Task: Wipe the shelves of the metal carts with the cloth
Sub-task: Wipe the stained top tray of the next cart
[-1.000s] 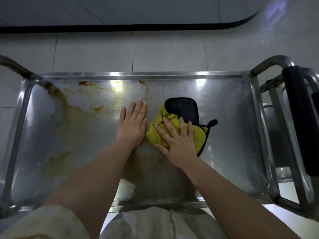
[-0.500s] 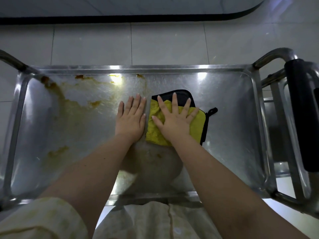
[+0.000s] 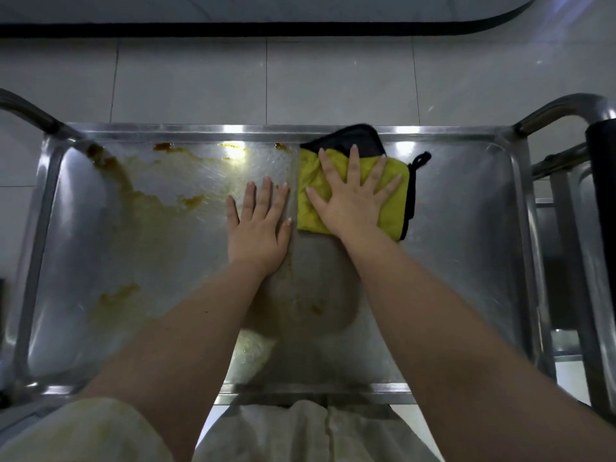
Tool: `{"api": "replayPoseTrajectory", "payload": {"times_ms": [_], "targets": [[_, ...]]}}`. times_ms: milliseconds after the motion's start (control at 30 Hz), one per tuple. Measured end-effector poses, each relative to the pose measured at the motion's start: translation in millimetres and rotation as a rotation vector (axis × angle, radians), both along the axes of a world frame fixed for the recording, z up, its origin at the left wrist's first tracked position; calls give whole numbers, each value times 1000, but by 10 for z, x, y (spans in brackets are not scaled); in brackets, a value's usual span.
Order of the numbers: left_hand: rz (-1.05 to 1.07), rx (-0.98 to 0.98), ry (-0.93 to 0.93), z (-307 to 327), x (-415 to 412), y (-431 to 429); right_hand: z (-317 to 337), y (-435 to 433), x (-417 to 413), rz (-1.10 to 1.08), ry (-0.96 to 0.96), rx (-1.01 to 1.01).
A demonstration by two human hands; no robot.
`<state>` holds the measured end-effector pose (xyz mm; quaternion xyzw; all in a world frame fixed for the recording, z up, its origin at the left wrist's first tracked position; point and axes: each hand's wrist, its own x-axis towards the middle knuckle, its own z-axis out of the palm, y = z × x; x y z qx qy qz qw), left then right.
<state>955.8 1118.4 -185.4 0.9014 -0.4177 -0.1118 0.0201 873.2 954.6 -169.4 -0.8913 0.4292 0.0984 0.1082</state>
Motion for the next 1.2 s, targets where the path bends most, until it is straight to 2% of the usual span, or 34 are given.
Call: {"api": "replayPoseTrajectory", "payload": {"times_ms": [200, 467, 567, 733, 933, 1200], "targets": [[4, 20, 2, -5, 15, -65, 5, -106, 35, 32, 29, 8], [14, 56, -6, 31, -26, -66, -34, 1313, -1426, 218, -99, -76], [17, 50, 24, 75, -68, -36, -67, 1478, -1571, 212, -101, -78], [-1, 4, 86, 128, -483, 387, -53, 1458, -1529, 200, -81, -98], [-14, -48, 29, 54, -588, 621, 30, 1379, -1436, 194, -56, -95], [-7, -64, -8, -32, -551, 557, -11, -77, 2, -38, 17, 19]]}}
